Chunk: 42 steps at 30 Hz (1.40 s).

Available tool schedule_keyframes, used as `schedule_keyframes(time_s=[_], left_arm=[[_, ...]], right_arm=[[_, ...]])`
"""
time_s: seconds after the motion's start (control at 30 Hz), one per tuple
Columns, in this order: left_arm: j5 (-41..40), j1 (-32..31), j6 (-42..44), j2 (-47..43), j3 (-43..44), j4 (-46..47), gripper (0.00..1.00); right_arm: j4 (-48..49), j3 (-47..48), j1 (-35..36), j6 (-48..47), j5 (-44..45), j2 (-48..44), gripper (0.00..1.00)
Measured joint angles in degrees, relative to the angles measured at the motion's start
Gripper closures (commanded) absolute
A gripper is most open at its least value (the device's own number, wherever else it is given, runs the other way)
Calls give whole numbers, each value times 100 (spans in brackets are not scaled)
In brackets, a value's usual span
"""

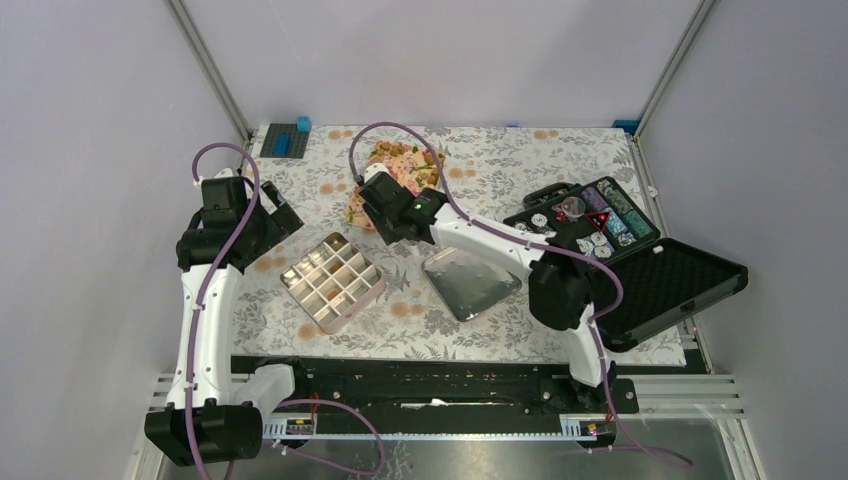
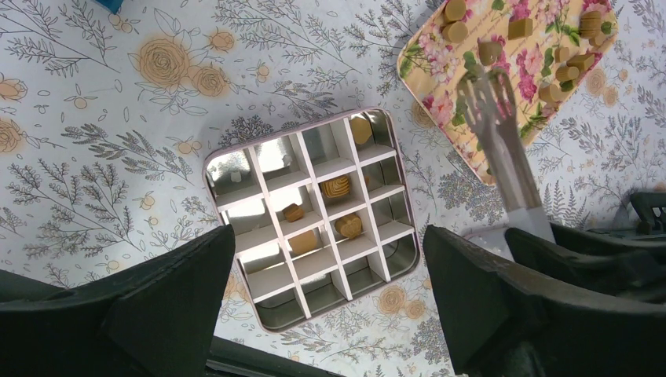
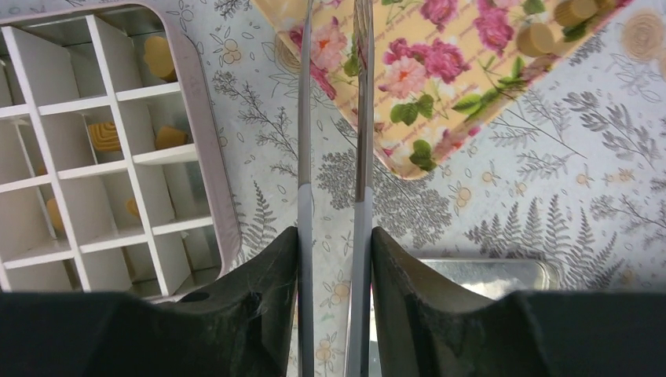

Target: Pack the chocolate

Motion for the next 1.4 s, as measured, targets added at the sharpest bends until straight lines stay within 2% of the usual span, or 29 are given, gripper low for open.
schedule_keyframes(time_s=[0.27, 0.87, 1.03, 1.23, 1.4], left_arm=[[0, 0, 2, 7, 0, 0, 1], [0, 0, 4, 83, 0, -2, 1], [-2, 0, 4, 94, 0, -2, 1], [0, 0, 4, 122, 0, -2, 1], [0, 0, 4, 122, 0, -2, 1]], right_arm=[[-160, 675, -50, -17, -146, 787, 51], [-247, 1259, -186, 0, -101, 1390, 47], [-334, 1733, -238, 2, -85, 1692, 47], [-496, 2221, -249, 2, -83, 2020, 52], [-586, 2267, -249, -4, -83, 2057, 62]])
